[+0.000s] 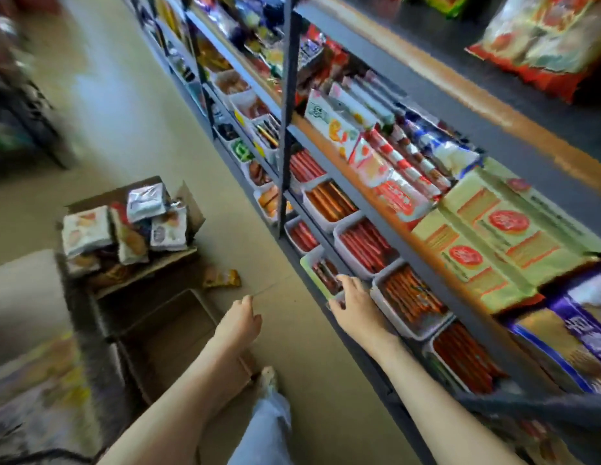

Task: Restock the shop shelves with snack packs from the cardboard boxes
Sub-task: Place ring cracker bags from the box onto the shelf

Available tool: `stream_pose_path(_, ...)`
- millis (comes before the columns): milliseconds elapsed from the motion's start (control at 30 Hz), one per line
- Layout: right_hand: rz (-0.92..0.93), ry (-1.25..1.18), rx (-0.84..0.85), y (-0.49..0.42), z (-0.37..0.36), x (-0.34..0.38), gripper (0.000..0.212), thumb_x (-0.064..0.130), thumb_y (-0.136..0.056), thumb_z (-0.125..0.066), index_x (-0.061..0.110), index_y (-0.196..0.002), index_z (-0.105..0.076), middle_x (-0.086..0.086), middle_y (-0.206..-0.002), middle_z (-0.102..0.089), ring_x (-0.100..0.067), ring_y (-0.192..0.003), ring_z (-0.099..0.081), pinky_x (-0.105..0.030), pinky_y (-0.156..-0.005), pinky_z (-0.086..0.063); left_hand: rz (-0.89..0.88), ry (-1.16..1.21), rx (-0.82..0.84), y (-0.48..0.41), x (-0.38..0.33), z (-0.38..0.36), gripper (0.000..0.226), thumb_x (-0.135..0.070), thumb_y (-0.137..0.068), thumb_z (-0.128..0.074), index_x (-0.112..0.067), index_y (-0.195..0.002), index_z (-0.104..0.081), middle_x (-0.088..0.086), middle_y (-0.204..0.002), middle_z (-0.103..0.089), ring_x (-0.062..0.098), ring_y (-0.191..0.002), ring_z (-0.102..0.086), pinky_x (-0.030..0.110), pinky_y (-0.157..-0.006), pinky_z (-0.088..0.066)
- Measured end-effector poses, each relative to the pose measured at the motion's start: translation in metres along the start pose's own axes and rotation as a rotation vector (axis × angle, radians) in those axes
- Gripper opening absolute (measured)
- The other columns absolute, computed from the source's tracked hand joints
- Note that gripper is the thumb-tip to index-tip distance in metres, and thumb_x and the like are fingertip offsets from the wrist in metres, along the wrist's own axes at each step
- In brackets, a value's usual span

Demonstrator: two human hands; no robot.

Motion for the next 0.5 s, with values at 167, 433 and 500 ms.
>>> stream_pose_path(167, 0.085, 0.082, 0.157, -0.088, -0.023, 0.064, 0.056, 0.025, -0.097, -0.05, 0.013, -0.147, -0.027, -0.007, -0.152, -0.029, -0.023, -0.14, -0.026, -0.034, -0.11, -0.028, 0.144, 0.125, -0.046, -0.074, 0.066, 0.044, 0.05, -0.025, -0.086, -0.044, -0.014, -0.134, -0.044, 0.012, -0.124, -0.059, 0.03, -0.109, -0.059, 0.041, -0.09, -0.051)
stream_pose_path(433, 0.187, 0.208, 0.332, -0.199, -0.054, 0.132, 0.059, 0.028, -0.095, -0.054, 0.015, -0.146, -0.028, -0.005, -0.147, -0.034, -0.023, -0.135, -0.033, -0.037, -0.107, -0.035, 0.288, 0.286, -0.134, -0.105, 0.094, 0.103, 0.052, -0.027, -0.093, -0.044, -0.012, -0.142, -0.037, 0.013, -0.136, -0.05, 0.03, -0.121, -0.052, 0.041, -0.097, -0.046)
stream_pose_path(500, 0.183, 0.236, 0.38, -0.229, -0.068, 0.145, 0.06, 0.03, -0.094, -0.054, 0.015, -0.146, -0.028, -0.004, -0.147, -0.034, -0.022, -0.135, -0.033, -0.039, -0.106, -0.037, 0.342, 0.305, -0.125, -0.112, 0.101, 0.112, 0.054, -0.022, -0.095, -0.044, -0.01, -0.146, -0.031, 0.014, -0.142, -0.044, 0.03, -0.127, -0.047, 0.039, -0.102, -0.042)
Point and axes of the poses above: each hand's wrist, its own y-axis away from the middle knuckle, its own z-axis out of the back of the hand, x = y × z, the point moved 1 cm from there along -y, towards the middle knuckle
